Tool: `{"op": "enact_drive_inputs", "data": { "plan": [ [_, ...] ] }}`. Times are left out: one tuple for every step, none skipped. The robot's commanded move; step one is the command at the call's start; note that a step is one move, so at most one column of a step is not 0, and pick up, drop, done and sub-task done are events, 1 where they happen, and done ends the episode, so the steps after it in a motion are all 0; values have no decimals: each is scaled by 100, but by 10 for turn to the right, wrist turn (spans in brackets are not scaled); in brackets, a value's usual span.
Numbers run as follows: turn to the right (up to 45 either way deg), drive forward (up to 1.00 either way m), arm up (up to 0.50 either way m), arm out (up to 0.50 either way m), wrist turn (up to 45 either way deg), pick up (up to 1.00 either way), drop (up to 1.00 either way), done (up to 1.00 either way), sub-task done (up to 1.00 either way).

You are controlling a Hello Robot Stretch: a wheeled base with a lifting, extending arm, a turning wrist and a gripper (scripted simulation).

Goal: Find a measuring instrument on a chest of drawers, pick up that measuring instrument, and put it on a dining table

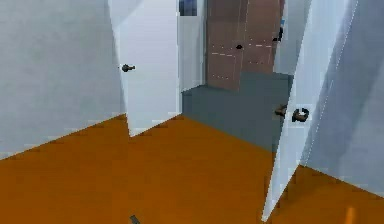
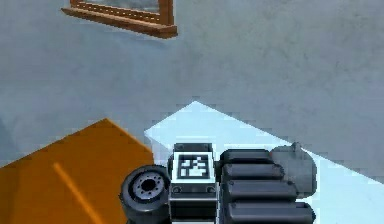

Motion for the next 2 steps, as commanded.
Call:
{"op": "enact_drive_inputs", "data": {
  "plan": [
    [-450, 0, 0, 0, 0, 0, 0, 0, 0],
    [-30, 0, 0, 0, 0, 0, 0, 0, 0]
  ]
}}
